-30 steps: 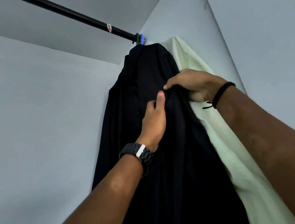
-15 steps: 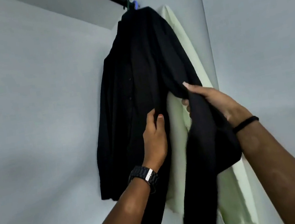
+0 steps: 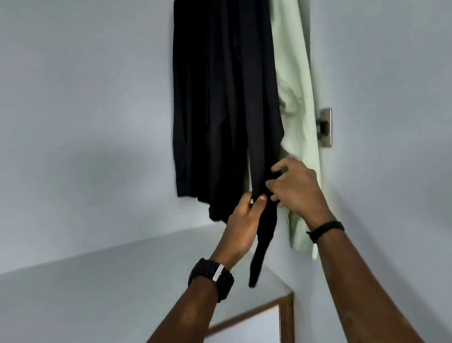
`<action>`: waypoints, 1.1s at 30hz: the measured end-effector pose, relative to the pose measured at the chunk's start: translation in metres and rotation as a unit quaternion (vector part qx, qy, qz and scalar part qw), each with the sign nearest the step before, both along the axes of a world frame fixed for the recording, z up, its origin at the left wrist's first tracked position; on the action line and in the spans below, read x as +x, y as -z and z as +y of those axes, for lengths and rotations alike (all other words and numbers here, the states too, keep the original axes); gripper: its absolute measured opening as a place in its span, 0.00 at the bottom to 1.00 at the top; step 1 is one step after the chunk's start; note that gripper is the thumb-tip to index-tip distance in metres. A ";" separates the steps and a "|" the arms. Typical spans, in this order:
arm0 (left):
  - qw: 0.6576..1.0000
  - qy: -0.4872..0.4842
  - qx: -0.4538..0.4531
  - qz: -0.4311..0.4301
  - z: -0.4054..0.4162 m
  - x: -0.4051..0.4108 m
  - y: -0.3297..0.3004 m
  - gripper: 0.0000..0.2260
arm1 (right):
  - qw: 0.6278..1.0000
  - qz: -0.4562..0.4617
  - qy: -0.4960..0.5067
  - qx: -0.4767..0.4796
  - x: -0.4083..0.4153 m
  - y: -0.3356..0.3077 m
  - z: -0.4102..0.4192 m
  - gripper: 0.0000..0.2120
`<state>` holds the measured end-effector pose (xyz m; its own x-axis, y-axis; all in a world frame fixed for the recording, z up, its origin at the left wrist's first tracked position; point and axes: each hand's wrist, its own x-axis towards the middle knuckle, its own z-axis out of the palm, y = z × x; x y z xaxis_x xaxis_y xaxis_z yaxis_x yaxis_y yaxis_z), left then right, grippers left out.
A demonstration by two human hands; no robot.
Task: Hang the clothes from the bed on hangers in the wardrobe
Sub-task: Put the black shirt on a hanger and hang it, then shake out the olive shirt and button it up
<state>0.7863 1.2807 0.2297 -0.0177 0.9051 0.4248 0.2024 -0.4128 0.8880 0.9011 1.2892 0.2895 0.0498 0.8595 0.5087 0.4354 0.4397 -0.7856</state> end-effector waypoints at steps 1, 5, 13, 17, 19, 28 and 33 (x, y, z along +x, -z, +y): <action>1.000 -0.005 -0.019 0.006 -0.009 0.004 0.014 0.10 | 1.000 0.019 -0.007 0.003 0.001 0.015 -0.009 0.13; 0.998 -0.019 -0.061 0.014 -0.057 0.012 0.053 0.11 | 0.995 0.048 -0.081 -0.021 -0.003 0.067 -0.049 0.13; 0.984 -0.121 -0.123 0.033 -0.169 -0.007 0.103 0.15 | 0.979 0.154 -0.123 -0.041 -0.024 0.133 -0.136 0.11; 0.973 -0.183 -0.138 -0.031 -0.231 -0.021 0.142 0.13 | 0.948 0.132 -0.235 -0.166 -0.044 0.176 -0.182 0.09; 0.958 -0.234 -0.146 -0.075 -0.264 -0.029 0.163 0.13 | 0.918 0.117 -0.293 -0.241 -0.058 0.199 -0.210 0.09; 0.847 -0.435 -0.236 -0.195 -0.470 -0.071 0.274 0.12 | 0.806 -0.008 -0.436 -0.401 -0.141 0.308 -0.391 0.10; 0.791 -0.495 -0.278 -0.228 -0.588 -0.085 0.327 0.13 | 0.749 -0.091 -0.473 -0.454 -0.167 0.366 -0.503 0.08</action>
